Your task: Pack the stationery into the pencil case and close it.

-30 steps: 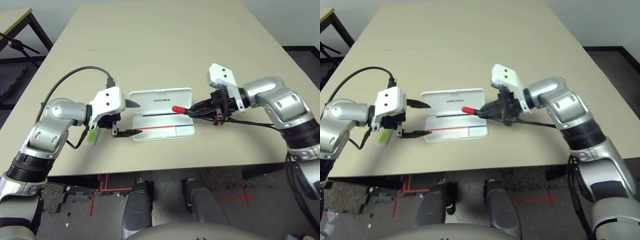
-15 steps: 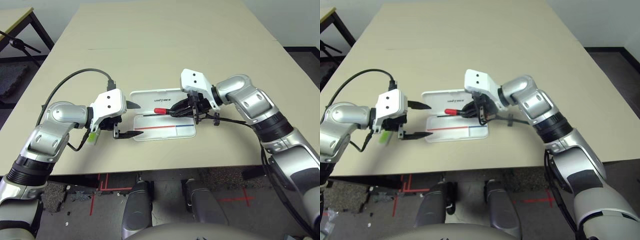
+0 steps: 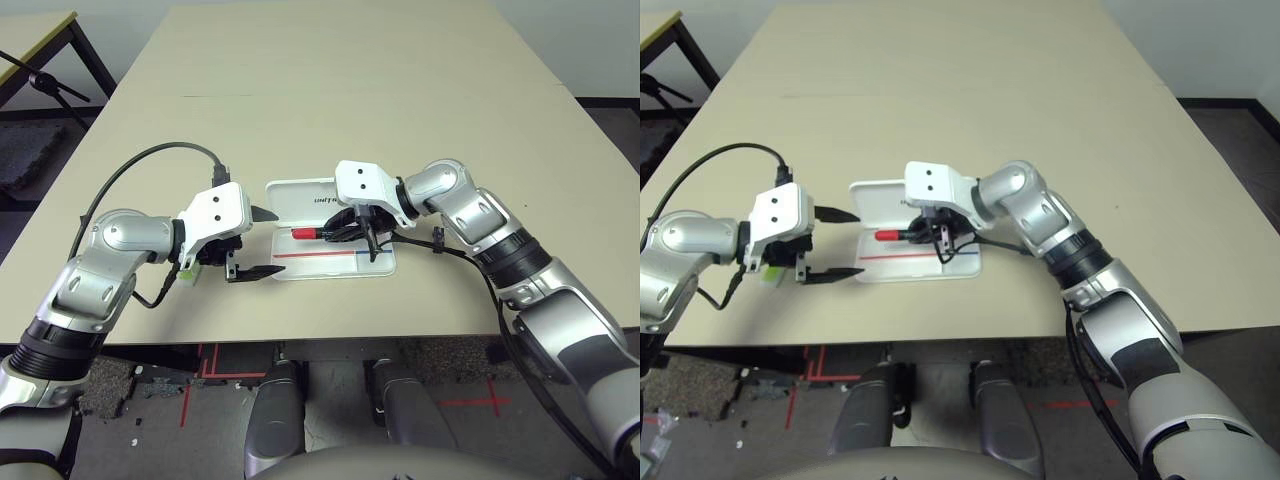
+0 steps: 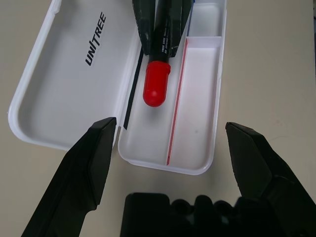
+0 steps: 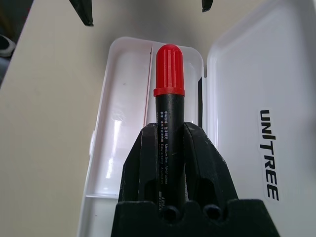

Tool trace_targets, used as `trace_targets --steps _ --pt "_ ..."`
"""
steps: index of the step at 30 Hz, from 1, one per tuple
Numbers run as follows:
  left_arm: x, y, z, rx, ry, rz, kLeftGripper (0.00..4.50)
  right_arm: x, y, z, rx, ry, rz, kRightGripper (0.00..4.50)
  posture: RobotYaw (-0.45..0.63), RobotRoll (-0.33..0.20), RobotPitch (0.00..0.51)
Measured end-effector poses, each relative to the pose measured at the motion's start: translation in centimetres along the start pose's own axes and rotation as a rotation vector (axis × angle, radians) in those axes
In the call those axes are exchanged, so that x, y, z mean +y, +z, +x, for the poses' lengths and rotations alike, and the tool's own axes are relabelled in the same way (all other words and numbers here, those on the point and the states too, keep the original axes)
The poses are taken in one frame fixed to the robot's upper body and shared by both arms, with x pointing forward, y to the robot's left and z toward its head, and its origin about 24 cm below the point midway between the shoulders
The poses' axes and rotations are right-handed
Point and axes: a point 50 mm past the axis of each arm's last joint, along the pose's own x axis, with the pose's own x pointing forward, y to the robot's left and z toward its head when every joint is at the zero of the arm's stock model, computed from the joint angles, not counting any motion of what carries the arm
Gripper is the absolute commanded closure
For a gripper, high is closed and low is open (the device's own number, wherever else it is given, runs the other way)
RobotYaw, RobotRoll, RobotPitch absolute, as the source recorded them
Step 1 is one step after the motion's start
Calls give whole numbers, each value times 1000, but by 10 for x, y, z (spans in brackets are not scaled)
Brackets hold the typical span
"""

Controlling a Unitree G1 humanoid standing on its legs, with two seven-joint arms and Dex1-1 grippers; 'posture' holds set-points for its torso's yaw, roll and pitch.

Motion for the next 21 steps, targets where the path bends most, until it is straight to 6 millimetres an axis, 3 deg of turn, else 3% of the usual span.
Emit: trace_targets --steps 2,8,13,16,21 --pt "0 0 0 0 1 0 0 1 -2 1 3 -6 -9 4027 70 0 135" --pt "0 0 0 0 2 0 0 3 -5 3 -3 -5 -12 1892 58 0 139" --pt "0 0 0 -5 1 -2 0 1 -5 -10 -34 -16 19 62 54 0 140" --pt "0 0 0 -7 1 -5 0 3 -4 -28 -75 15 74 21 52 0 142" --pt "3 0 -6 -18 46 -22 0 12 -9 -80 -139 78 246 21 60 0 143"
